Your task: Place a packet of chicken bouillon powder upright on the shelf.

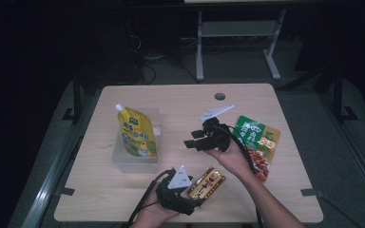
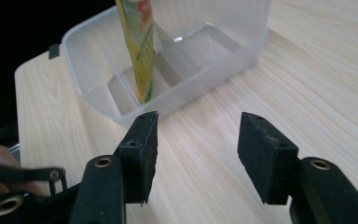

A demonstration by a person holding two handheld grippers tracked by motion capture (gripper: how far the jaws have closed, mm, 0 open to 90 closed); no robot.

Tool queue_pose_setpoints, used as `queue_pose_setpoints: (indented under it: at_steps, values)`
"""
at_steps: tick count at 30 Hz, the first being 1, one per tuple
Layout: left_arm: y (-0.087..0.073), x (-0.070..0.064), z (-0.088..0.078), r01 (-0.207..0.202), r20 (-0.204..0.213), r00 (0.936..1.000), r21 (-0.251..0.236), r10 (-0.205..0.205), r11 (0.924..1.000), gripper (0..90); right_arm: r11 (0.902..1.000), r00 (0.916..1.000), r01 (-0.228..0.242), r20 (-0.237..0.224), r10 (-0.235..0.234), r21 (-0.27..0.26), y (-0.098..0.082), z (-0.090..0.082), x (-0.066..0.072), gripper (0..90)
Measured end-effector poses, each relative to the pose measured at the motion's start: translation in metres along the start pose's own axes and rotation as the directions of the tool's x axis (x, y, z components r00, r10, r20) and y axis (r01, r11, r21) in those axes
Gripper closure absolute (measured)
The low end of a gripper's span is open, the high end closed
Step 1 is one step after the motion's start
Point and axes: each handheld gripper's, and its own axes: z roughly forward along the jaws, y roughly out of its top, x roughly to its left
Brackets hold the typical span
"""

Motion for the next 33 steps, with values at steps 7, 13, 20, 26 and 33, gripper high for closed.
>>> queue_pose_setpoints:
  at_steps: [7, 13, 20, 26, 33]
  values:
    - [0.000, -0.001, 0.008, -0.012, -0.031, 0.9994, 0.038, 0.013, 0.9992, 20.4, 0.9996, 0.9991, -0.027, 0.034, 0.028, -0.002, -0.018, -0.015, -0.007, 43.2]
    - [0.001, -0.002, 0.015, -0.012, -0.042, 0.9990, 0.067, 0.015, 0.9977, 19.3, 0.9994, 0.9979, -0.034, 0.056, 0.034, -0.001, -0.032, -0.025, -0.009, 41.4]
    - [-0.001, -0.005, 0.023, -0.016, -0.034, 0.9992, 0.101, 0.019, 0.9947, 16.8, 0.9976, 0.9943, -0.066, 0.083, 0.067, -0.018, -0.050, -0.037, -0.012, 38.8]
    - [-0.002, -0.005, 0.031, -0.033, -0.044, 0.9982, 0.143, 0.040, 0.9892, 17.7, 0.9951, 0.9906, -0.098, 0.094, 0.099, -0.016, -0.071, -0.042, -0.018, 37.1]
    - [-0.002, -0.002, 0.033, -0.034, -0.040, 0.9984, 0.161, 0.040, 0.9863, 21.9, 0.9921, 0.9864, -0.124, 0.107, 0.125, -0.020, -0.084, -0.045, -0.020, 36.1]
